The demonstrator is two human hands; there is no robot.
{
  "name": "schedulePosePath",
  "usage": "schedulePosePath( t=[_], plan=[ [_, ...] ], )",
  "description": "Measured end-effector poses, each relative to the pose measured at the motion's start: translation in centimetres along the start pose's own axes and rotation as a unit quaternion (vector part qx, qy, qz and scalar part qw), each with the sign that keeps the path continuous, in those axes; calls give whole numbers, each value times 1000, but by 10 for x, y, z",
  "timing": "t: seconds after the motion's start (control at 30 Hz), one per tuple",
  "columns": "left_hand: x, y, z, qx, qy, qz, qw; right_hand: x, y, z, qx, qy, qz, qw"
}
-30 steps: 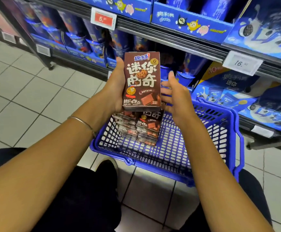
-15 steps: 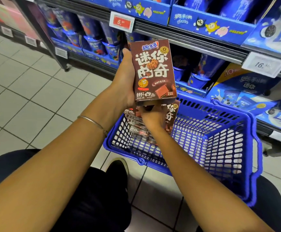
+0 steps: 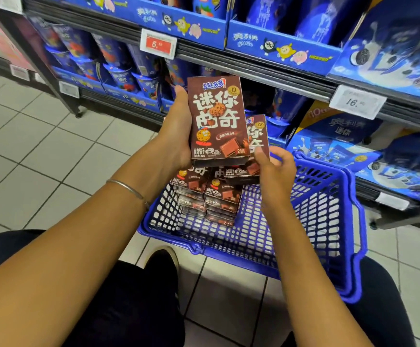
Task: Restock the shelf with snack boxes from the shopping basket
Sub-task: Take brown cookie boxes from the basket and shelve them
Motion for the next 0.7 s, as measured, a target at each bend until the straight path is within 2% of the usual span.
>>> schedulePosePath(
  t=[0.1,0.23,0.37,0.47,0.57,0.7],
  plan=[
    [-2,1,5,-9,1,17,1000,29,-25,1,25,38,56,997],
    [-3,0,11,-28,15,49,998,45,-49,-2,32,51,115,992],
    [-9,-10,12,-28,11,75,997,30,-59,-9,28,-2,130,991],
    [-15,-19,11,-21,-8,79,997,8,-54,-20,23,-54,92,994],
    [-18,-23,9,-19,-31,72,997,-7,-46,-28,22,-65,67,995],
    [-18,-28,7,-10,-34,83,996,-17,-39,-36,-13,-89,86,992]
  ],
)
Point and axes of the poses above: each hand's wrist, its own z-axis towards the middle knuckle, its own x-axis out of the back of the hand, y = z × x, the point moved 2 cm from there along z, towards the middle knuckle, and after that the axes turned 9 degrees about -y, right-handed, at the moved point
